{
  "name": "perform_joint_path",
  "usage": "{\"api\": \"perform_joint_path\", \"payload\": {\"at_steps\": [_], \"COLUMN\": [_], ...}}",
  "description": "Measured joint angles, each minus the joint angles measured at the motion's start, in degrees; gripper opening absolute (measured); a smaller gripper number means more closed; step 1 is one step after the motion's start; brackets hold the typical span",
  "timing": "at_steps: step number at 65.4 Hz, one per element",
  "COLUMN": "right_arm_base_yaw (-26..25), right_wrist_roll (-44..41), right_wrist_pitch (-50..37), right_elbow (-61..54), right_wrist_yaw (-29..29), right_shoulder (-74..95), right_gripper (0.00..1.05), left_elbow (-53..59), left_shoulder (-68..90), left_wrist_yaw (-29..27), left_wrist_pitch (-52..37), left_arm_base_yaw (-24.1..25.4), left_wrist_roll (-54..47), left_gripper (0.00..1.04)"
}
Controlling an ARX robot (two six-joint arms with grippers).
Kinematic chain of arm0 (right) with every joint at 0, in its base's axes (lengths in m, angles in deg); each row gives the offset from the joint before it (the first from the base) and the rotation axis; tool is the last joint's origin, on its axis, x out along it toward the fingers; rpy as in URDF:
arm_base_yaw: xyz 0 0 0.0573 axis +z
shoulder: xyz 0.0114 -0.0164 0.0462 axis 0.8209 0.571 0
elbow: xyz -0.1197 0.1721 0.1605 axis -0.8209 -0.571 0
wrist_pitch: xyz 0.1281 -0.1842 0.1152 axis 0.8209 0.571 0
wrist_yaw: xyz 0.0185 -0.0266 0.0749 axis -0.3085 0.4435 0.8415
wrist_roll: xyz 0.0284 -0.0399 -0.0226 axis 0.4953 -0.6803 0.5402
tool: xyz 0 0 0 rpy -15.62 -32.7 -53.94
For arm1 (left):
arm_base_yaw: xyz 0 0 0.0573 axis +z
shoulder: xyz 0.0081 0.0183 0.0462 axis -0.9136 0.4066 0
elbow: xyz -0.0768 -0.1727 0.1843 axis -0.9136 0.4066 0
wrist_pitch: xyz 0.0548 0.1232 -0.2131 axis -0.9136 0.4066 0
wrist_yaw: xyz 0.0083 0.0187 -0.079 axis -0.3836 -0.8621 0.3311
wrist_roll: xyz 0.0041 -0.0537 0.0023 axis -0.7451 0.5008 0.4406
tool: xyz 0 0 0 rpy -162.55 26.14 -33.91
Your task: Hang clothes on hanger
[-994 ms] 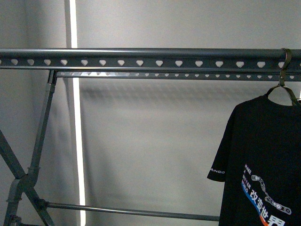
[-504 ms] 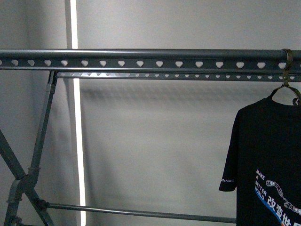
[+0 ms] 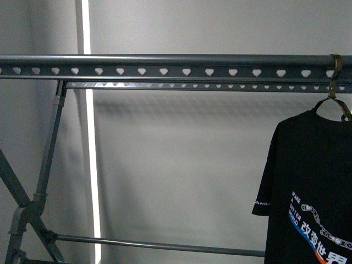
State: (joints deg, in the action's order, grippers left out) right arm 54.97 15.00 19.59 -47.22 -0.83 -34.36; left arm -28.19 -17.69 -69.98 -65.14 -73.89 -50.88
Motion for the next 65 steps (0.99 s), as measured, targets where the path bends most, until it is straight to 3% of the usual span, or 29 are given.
{"api": "perform_joint_path", "payload": {"at_steps": [10, 36, 42, 56, 65], "right_arm_base_yaw": [0.00, 0.00, -0.02, 0.00, -0.02], "right_wrist_roll": [-0.07, -0.07, -0.07, -0.02, -0.04], "right_wrist_pitch": [0.00, 0.00, 0.00, -0.02, -0.13], "right_elbow": [-0.96, -1.16, -1.16, -1.27, -3.28], "right_wrist_yaw": [0.02, 0.02, 0.02, 0.00, 0.02], "right_shoulder": [-0.79, -0.87, -0.87, -1.05, -2.78], "right_gripper": [0.06, 0.75, 0.99, 0.96, 0.69], "left_elbow": [0.00, 0.00, 0.00, 0.00, 0.00], "left_shoulder": [0.02, 0.02, 0.02, 0.02, 0.02], "left_wrist_yaw": [0.00, 0.02, 0.02, 0.02, 0.02], "left_wrist_pitch": [0.00, 0.00, 0.00, 0.00, 0.00], "left_arm_base_yaw": [0.00, 0.00, 0.00, 0.00, 0.00], "left_wrist_roll": [0.00, 0.00, 0.00, 0.00, 0.00], "left_gripper": [0.98, 0.98, 0.98, 0.98, 0.98]}}
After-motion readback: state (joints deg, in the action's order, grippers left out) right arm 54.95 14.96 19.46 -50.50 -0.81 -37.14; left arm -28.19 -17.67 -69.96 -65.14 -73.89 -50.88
